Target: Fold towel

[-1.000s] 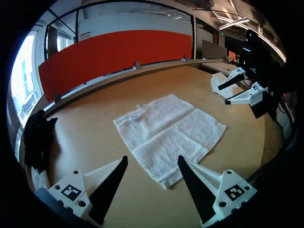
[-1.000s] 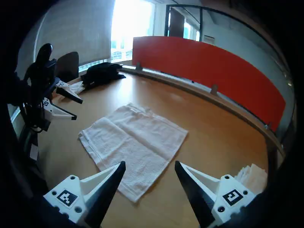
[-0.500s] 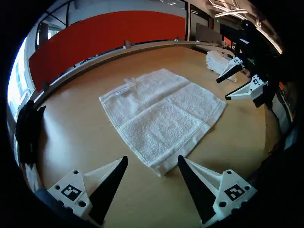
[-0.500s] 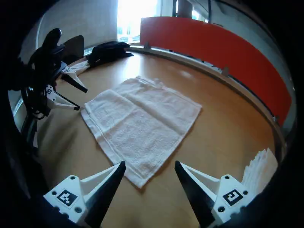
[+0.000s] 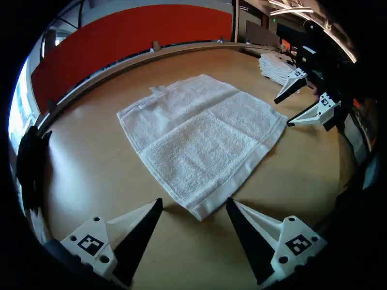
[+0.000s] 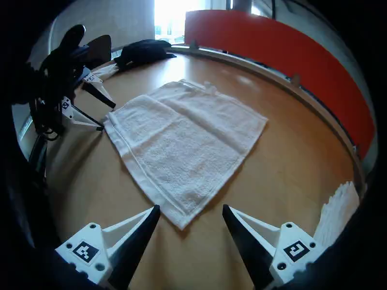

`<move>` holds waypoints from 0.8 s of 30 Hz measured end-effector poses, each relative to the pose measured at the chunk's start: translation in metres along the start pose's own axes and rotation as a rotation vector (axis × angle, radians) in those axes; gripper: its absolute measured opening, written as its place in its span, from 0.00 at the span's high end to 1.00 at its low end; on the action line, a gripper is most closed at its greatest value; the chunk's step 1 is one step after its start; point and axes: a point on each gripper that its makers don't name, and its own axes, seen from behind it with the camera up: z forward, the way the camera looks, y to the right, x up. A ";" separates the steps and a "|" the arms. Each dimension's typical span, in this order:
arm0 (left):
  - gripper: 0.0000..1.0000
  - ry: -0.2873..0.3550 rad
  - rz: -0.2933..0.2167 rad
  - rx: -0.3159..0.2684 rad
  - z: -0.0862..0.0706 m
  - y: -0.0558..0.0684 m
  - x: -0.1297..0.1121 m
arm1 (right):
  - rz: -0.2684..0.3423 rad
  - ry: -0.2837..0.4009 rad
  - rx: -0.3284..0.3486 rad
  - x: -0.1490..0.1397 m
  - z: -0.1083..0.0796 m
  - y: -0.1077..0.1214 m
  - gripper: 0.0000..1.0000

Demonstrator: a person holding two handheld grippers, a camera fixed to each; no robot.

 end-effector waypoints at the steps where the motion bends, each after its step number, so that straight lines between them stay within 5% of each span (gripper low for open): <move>1: 0.03 0.000 0.001 -0.001 0.000 0.001 0.000 | -0.003 -0.002 0.001 -0.001 0.001 0.000 0.00; 15: 0.03 0.010 -0.014 0.004 0.001 0.003 0.001 | -0.012 0.005 0.034 -0.004 0.006 -0.004 0.05; 24: 0.11 0.007 -0.012 0.002 0.001 0.004 0.000 | -0.014 0.002 0.048 -0.004 0.006 -0.009 0.23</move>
